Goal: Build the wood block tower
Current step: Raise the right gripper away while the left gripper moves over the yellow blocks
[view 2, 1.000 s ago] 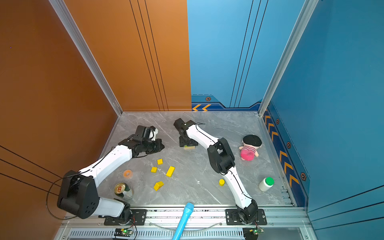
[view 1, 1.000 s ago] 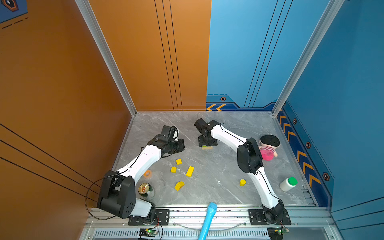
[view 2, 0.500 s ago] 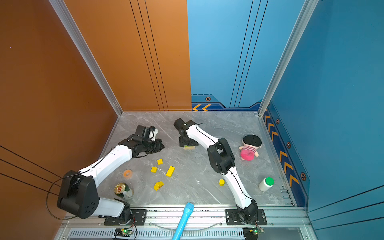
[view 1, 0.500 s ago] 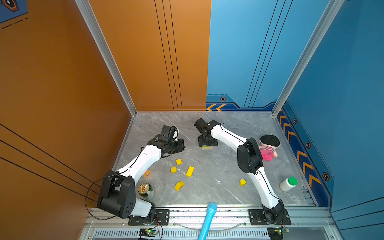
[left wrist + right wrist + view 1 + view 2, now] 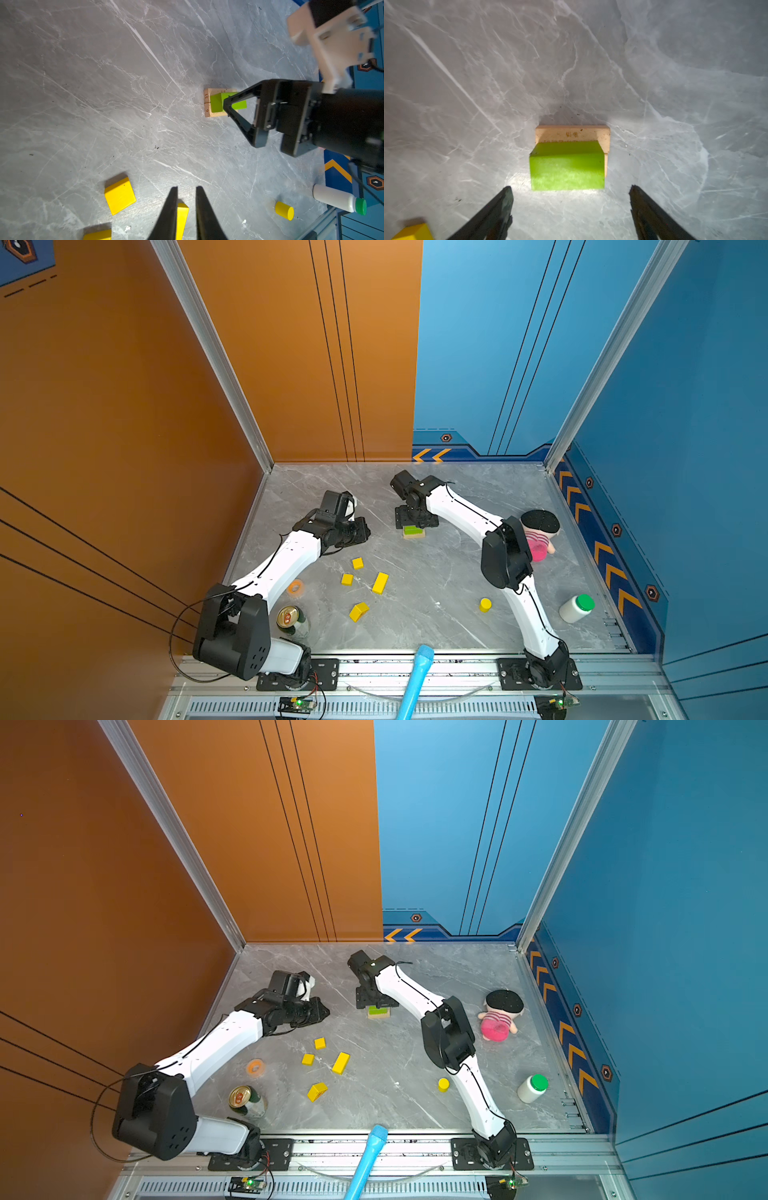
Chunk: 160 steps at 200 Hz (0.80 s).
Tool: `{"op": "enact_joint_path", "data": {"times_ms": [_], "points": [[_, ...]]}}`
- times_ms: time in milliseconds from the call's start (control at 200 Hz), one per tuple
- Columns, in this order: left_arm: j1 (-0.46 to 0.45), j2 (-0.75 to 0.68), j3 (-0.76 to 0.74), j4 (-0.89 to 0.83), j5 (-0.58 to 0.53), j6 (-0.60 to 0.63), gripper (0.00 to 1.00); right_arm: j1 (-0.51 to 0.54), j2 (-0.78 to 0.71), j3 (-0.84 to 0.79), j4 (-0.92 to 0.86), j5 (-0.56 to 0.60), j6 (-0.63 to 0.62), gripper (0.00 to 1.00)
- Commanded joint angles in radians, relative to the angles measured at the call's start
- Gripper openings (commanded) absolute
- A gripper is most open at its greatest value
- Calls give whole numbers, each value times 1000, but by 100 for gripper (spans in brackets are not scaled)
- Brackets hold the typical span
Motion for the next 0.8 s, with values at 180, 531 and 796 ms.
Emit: {"op": "enact_joint_path", "data": {"times_ms": [180,531,796], "points": [[-31,-70,10,-149,-82,34,43,10,-263,-186,107,-15,-12,89],[-118,-141,-62,-398,-271,18,56,-24,-481,-511,302,-114,-43,89],[-129,-118,-148,-430,-294,-6,57,-82,-644,-719,423,-180,-47,88]]}}
